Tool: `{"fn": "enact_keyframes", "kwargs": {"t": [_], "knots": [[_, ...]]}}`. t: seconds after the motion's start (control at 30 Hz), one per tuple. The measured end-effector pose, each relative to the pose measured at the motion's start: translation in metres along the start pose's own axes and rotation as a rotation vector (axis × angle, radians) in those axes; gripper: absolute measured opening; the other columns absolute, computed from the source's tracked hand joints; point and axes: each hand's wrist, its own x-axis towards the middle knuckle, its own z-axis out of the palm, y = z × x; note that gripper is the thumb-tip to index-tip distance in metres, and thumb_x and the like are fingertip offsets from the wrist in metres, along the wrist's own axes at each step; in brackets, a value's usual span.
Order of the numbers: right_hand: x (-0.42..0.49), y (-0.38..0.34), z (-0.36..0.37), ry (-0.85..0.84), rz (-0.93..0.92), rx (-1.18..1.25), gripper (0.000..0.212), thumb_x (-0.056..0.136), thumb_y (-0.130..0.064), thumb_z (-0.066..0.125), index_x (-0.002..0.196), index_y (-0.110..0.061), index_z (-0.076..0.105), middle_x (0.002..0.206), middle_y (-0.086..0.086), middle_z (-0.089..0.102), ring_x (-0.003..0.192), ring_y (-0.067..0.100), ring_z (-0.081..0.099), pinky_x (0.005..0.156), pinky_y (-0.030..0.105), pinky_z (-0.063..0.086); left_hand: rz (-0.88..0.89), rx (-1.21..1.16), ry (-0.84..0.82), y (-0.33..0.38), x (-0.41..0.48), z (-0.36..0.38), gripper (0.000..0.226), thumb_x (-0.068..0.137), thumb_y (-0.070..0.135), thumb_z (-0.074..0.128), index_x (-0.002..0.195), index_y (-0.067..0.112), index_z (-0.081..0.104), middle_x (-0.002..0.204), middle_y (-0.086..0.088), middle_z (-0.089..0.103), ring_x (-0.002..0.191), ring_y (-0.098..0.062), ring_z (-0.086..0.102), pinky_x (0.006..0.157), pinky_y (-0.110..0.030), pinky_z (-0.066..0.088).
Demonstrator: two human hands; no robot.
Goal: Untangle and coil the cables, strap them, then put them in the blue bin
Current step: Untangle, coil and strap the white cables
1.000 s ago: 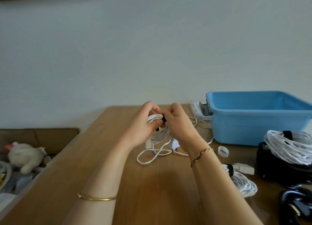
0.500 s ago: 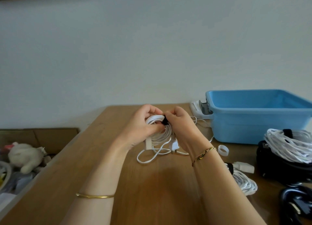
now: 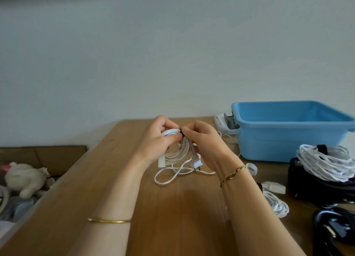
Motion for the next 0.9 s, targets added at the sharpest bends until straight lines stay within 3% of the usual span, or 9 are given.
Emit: {"fn": "enact_keyframes", "kwargs": {"t": [0.2,0.33,0.43,0.53,0.57,0.63,0.73,0.83,0.9], "knots": [[-0.002,-0.005,0.002,0.06,-0.09,-0.18,0.021,0.091,-0.009,0.054,0.07,-0.011,0.049,0.069,0.006,0.059,0.059,0.013,0.051,0.06,0.028,0.041,0.04,0.063,-0.001,0.003,0.001,0.003,0.012,0.084,0.006,0.067,0.086,0.011,0.056,0.087,-0.013,0.069,0.068,-0.011,0.06,0.053,-0.016,0.039],[-0.011,-0.011,-0.005,0.063,-0.08,-0.194,0.015,0.09,-0.013,0.057,0.077,-0.005,0.053,0.066,0.003,0.06,0.064,0.017,0.052,0.064,0.034,0.042,0.011,0.03,-0.062,0.009,-0.002,0.004,0.015,0.086,0.004,0.065,0.086,0.012,0.053,0.087,-0.013,0.068,0.076,-0.019,0.061,0.051,-0.022,0.041],[-0.019,-0.018,-0.017,0.002,-0.029,-0.251,0.025,0.091,-0.025,0.059,0.085,-0.001,0.058,0.068,0.001,0.059,0.065,0.015,0.054,0.064,0.033,0.045,-0.036,-0.068,-0.121,0.015,-0.003,0.004,0.02,0.085,0.001,0.067,0.088,0.012,0.05,0.08,-0.008,0.065,0.076,-0.026,0.057,0.048,-0.025,0.039],[-0.027,-0.021,-0.028,-0.013,-0.003,-0.241,0.019,0.088,-0.02,0.064,0.075,-0.011,0.055,0.072,0.006,0.061,0.066,0.019,0.056,0.063,0.034,0.048,-0.118,-0.147,-0.233,0.019,-0.007,0.01,0.021,0.085,-0.002,0.065,0.095,0.008,0.05,0.078,-0.008,0.063,0.061,-0.019,0.056,0.043,-0.021,0.043],[-0.03,-0.022,-0.031,-0.005,0.015,-0.249,0.02,0.088,-0.018,0.065,0.073,-0.01,0.054,0.069,0.007,0.058,0.061,0.017,0.054,0.059,0.03,0.047,-0.163,-0.2,-0.297,0.02,-0.01,0.009,0.02,0.085,-0.001,0.063,0.1,0.005,0.05,0.078,-0.009,0.064,0.057,-0.016,0.057,0.046,-0.022,0.047],[-0.034,-0.026,-0.034,-0.031,0.07,-0.303,0.021,0.088,-0.015,0.065,0.073,-0.007,0.051,0.065,0.008,0.053,0.051,0.013,0.048,0.048,0.021,0.042,-0.249,-0.254,-0.437,0.018,-0.013,-0.001,0.029,0.085,0.011,0.063,0.11,0.001,0.052,0.084,-0.01,0.067,0.067,-0.016,0.062,0.06,-0.025,0.054],[-0.039,-0.031,-0.033,-0.185,0.191,-0.498,0.019,0.086,-0.014,0.066,0.074,-0.007,0.052,0.071,0.012,0.058,0.053,0.017,0.051,0.049,0.023,0.044,-0.306,-0.09,-0.414,0.005,-0.013,-0.017,0.031,0.089,0.021,0.06,0.113,0.002,0.059,0.098,-0.007,0.067,0.094,-0.017,0.063,0.08,-0.03,0.053],[-0.039,-0.027,-0.02,-0.357,0.335,-0.716,0.015,0.088,-0.018,0.064,0.08,-0.006,0.059,0.069,0.008,0.06,0.052,0.015,0.053,0.048,0.023,0.048,-0.212,0.407,-0.366,-0.016,-0.011,-0.012,0.026,0.091,0.01,0.06,0.116,0.01,0.062,0.106,0.002,0.062,0.102,-0.01,0.056,0.08,-0.014,0.046],[-0.037,-0.021,-0.011,-0.411,0.357,-0.905,0.019,0.087,-0.017,0.063,0.094,0.0,0.064,0.08,0.011,0.066,0.067,0.022,0.064,0.067,0.031,0.058,-0.224,0.608,-0.463,-0.032,-0.011,-0.004,0.036,0.086,0.016,0.068,0.122,0.019,0.061,0.117,0.002,0.056,0.11,-0.012,0.052,0.088,-0.016,0.044]]}}
